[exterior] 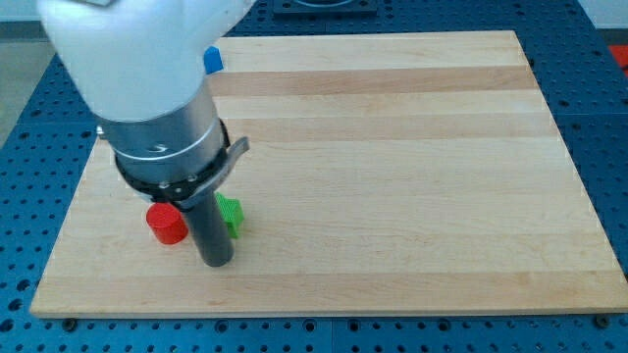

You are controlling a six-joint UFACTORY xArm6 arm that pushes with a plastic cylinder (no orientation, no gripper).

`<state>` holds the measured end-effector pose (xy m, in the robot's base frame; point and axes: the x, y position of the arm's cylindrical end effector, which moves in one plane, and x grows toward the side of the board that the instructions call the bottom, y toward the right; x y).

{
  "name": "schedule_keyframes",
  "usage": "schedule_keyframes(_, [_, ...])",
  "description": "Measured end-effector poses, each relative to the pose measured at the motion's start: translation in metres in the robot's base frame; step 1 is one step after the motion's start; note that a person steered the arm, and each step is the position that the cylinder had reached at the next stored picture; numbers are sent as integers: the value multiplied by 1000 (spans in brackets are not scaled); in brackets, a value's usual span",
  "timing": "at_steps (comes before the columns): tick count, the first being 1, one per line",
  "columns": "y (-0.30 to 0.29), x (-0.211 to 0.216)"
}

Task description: Push the green star towards the bottom right corner

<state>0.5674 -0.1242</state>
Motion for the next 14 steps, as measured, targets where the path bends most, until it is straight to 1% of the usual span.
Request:
schedule_keyframes(2, [-31,0])
schedule_keyframes(3, [-31,-9])
schedule_keyframes(4, [-29,-30])
schedule_keyframes(5, [-6,-43])
schedule_keyframes(7, [114,-44])
schedule_keyframes(9, [105,-48])
schedule_keyframes(10, [140,-52])
schedule_keyframes(11, [190,-53])
schedule_keyframes(12, [211,-53])
schedule_keyframes(13, [191,-61])
schedule_keyframes(14, [194,-88])
